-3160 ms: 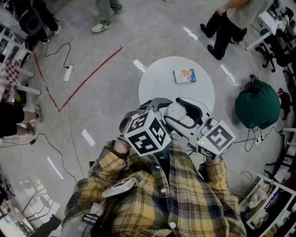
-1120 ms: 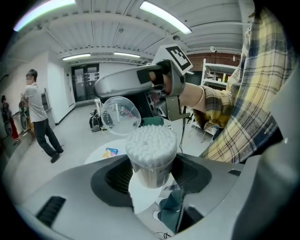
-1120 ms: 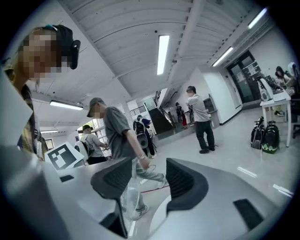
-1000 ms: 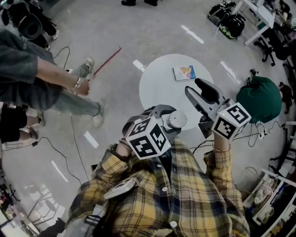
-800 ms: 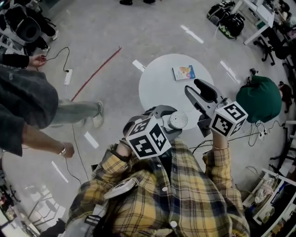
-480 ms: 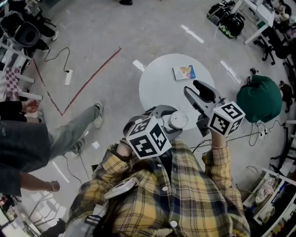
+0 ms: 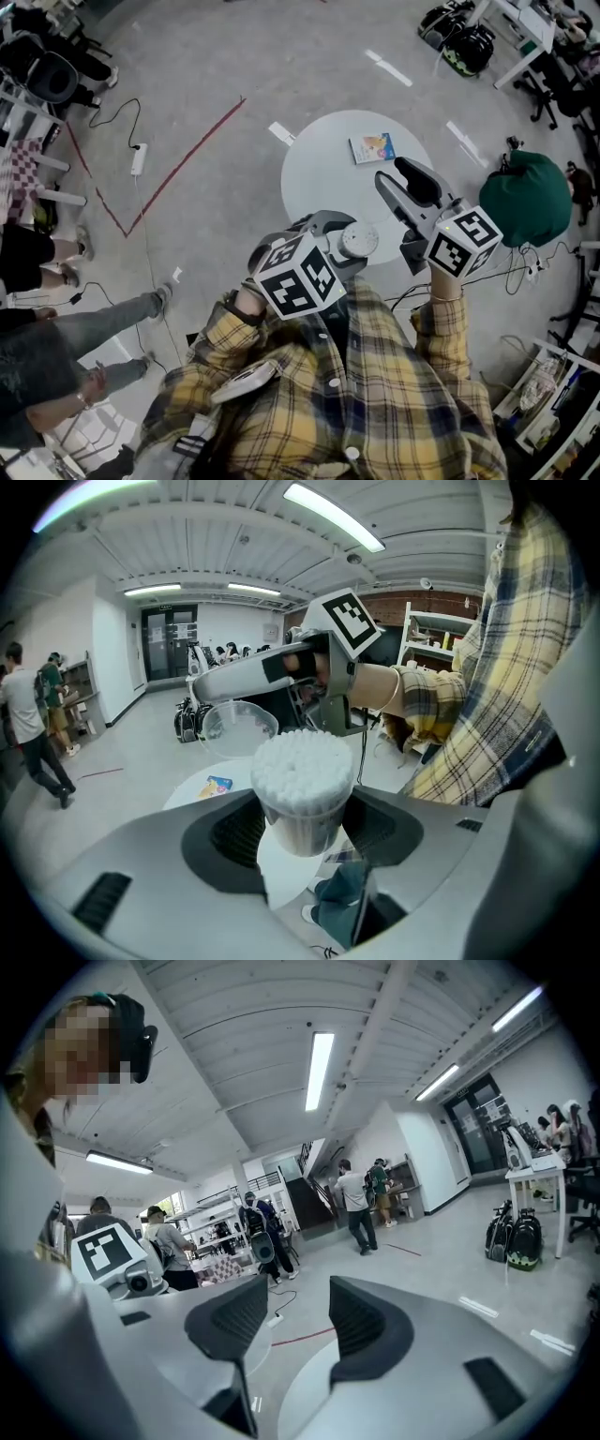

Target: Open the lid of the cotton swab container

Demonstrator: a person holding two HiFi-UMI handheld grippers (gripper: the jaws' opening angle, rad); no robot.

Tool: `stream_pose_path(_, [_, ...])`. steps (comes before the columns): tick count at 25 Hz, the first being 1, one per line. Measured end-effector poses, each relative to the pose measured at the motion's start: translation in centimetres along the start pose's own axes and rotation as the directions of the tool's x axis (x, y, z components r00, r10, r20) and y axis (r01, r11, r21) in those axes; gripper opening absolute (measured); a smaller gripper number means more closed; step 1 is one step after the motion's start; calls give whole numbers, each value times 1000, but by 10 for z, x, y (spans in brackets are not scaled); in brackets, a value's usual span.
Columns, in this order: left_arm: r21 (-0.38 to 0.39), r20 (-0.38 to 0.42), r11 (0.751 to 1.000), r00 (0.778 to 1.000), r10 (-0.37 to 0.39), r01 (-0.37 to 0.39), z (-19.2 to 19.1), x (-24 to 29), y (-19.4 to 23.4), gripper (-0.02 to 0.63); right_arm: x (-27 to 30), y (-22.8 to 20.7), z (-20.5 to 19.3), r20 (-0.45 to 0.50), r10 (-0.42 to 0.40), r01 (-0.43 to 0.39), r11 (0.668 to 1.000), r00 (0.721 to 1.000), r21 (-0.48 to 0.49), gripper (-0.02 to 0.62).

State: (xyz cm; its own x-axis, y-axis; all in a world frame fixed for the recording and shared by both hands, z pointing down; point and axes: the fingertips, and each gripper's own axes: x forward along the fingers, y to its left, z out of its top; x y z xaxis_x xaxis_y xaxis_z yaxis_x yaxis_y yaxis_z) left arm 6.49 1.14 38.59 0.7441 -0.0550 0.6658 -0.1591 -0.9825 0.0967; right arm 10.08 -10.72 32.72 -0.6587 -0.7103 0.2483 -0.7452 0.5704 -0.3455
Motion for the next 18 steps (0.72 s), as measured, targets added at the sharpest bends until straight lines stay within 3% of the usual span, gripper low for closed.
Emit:
stream_pose_path(8, [-12,0,999,999,36,-36,6,-4,30,265,-12,14,34,68,3,2,997,998,-74,189])
stream_pose_path(18, [12,12,998,998,60,-60,10,-12,42,265,-27,47,22,73,-24,34,990,997,-134,135])
